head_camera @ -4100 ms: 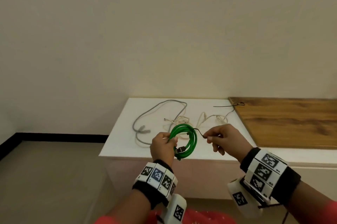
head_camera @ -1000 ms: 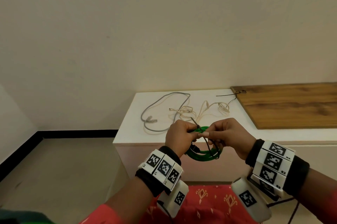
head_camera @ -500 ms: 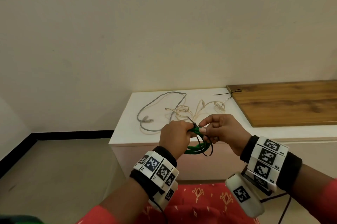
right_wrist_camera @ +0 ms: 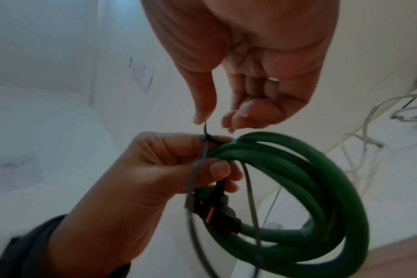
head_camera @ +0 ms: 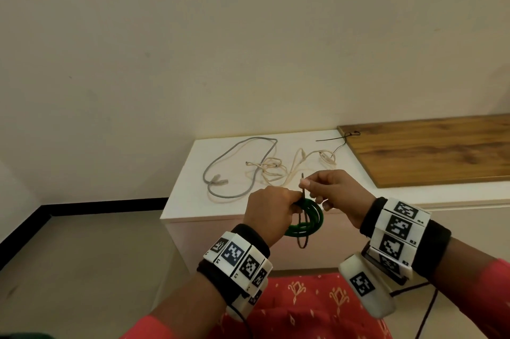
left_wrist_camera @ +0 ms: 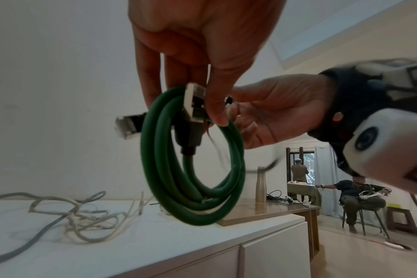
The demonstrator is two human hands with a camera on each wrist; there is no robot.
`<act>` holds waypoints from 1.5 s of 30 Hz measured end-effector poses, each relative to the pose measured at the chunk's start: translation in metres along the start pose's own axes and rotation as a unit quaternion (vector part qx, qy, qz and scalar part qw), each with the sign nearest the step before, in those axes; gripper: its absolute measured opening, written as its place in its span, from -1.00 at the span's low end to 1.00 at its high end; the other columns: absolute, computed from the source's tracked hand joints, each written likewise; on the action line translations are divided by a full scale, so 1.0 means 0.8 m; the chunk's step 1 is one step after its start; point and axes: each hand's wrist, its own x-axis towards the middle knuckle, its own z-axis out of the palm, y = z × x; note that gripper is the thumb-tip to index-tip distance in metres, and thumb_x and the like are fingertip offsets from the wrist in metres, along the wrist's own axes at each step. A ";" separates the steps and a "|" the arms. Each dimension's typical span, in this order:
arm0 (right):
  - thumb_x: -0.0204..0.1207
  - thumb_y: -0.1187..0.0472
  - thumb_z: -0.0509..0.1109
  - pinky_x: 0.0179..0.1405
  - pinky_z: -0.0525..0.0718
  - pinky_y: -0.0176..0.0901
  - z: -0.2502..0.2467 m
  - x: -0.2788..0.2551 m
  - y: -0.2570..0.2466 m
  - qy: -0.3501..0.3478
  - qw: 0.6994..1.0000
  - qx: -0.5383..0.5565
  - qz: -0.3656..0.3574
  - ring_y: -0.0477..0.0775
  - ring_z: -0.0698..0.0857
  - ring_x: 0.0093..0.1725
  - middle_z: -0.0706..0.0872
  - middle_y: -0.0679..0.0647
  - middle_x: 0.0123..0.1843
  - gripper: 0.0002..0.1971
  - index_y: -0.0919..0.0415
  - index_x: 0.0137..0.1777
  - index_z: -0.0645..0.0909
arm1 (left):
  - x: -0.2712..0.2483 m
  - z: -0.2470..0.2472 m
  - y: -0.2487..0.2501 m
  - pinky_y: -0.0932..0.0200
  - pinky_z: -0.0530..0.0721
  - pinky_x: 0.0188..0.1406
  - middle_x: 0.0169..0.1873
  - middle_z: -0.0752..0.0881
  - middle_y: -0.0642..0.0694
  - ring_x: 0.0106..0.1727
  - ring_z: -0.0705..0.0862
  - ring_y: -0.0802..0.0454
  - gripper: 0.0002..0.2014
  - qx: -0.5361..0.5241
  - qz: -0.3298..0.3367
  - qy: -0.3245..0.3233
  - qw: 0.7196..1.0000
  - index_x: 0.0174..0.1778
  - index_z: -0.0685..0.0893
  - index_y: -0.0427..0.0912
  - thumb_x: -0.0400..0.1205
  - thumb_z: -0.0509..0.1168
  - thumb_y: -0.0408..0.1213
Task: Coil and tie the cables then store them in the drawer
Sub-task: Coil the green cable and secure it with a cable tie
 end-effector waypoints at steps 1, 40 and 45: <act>0.50 0.20 0.37 -0.46 0.46 -0.34 -0.001 0.002 0.000 -0.005 1.000 -0.004 0.004 -0.11 0.49 -0.39 0.60 0.03 -0.33 -0.85 0.31 -0.13 0.67 | 0.000 0.000 0.000 0.11 0.49 -0.18 -0.05 0.79 -0.06 -0.01 0.69 -0.08 -0.78 -0.001 0.002 0.001 1.000 0.12 0.68 0.01 0.65 0.17 -0.14; 0.58 0.45 0.17 -0.47 0.71 -0.32 0.013 0.006 0.008 0.053 0.989 0.139 -0.013 -0.06 0.72 -0.48 0.65 0.18 -0.36 -0.81 0.30 -0.26 0.46 | -0.010 0.005 0.003 0.07 0.57 -0.07 -0.09 0.79 -0.14 -0.03 0.70 -0.09 -0.77 -0.066 -0.020 -0.081 0.994 0.11 0.70 -0.08 0.62 0.22 -0.17; 0.58 0.45 0.18 -0.50 0.68 -0.34 0.016 0.005 -0.002 0.082 0.986 0.139 -0.042 -0.12 0.66 -0.55 0.63 0.16 -0.39 -0.78 0.27 -0.29 0.45 | -0.012 0.014 0.005 0.14 0.54 -0.22 -0.20 0.80 -0.09 -0.13 0.71 -0.05 -0.76 -0.089 -0.049 -0.056 0.993 -0.02 0.72 -0.11 0.63 0.19 -0.11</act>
